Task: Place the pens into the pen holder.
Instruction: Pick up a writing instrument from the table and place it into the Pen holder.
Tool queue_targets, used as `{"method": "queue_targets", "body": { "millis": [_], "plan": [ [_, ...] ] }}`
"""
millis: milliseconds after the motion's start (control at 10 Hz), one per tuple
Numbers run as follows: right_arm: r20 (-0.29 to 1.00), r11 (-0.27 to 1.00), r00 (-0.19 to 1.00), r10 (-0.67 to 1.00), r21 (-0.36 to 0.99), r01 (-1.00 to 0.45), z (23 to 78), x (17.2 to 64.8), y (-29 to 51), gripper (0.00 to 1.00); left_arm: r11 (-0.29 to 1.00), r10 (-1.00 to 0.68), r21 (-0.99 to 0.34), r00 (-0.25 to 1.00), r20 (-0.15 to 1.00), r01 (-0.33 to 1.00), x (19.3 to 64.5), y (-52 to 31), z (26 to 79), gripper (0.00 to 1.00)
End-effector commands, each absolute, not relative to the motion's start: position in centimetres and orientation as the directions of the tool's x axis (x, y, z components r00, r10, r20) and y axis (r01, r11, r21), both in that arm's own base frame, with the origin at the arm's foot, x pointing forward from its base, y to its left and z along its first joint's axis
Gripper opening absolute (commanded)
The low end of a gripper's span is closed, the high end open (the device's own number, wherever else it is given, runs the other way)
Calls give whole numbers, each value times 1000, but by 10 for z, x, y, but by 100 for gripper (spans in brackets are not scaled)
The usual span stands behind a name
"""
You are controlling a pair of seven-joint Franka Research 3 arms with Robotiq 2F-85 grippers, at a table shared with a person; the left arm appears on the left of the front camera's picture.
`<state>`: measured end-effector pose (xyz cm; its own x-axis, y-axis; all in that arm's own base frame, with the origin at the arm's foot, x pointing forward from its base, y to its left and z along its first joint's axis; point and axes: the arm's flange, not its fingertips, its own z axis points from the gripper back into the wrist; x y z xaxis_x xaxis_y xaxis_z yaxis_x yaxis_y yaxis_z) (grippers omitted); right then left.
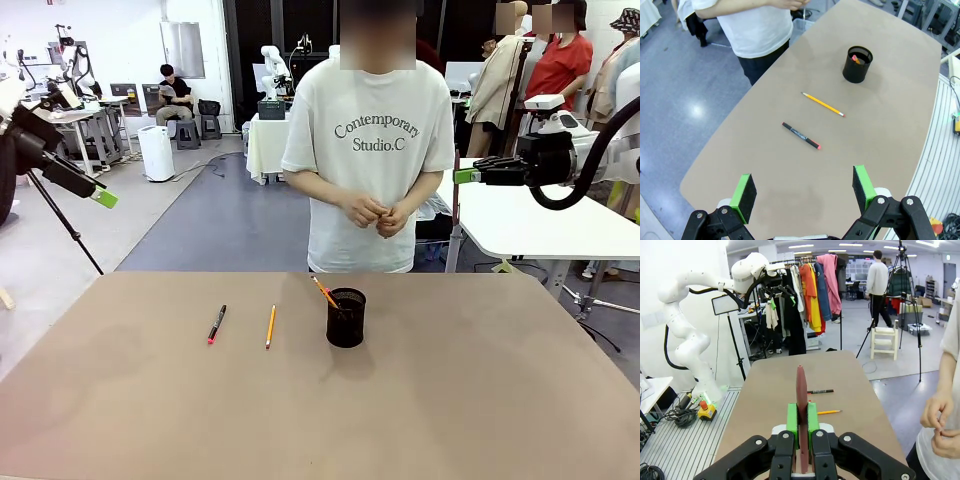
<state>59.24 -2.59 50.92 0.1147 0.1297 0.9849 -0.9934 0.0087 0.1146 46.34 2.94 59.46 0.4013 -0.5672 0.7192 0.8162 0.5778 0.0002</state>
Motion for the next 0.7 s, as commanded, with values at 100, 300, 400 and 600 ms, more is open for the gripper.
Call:
{"method": "queue_targets", "body": {
  "millis": [100, 300, 400, 600],
  "plan": [
    [985, 20, 110, 135, 108, -994, 511, 594, -25, 0, 572, -566, -1, 395, 723, 821, 463, 30, 596, 100],
    [985, 20, 110, 135, 108, -994, 511, 594, -25, 0, 572, -566, -1, 395, 723, 821, 463, 30, 596, 100],
    [985, 20, 110, 135, 108, -994, 511, 594, -25, 0, 572, -566, -1, 395, 723, 821, 463, 30, 596, 100],
    [985, 20, 110, 135, 108, -994, 511, 594, -25, 0, 572, -566, -1, 395, 723, 821, 463, 30, 596, 100]
  ]
}}
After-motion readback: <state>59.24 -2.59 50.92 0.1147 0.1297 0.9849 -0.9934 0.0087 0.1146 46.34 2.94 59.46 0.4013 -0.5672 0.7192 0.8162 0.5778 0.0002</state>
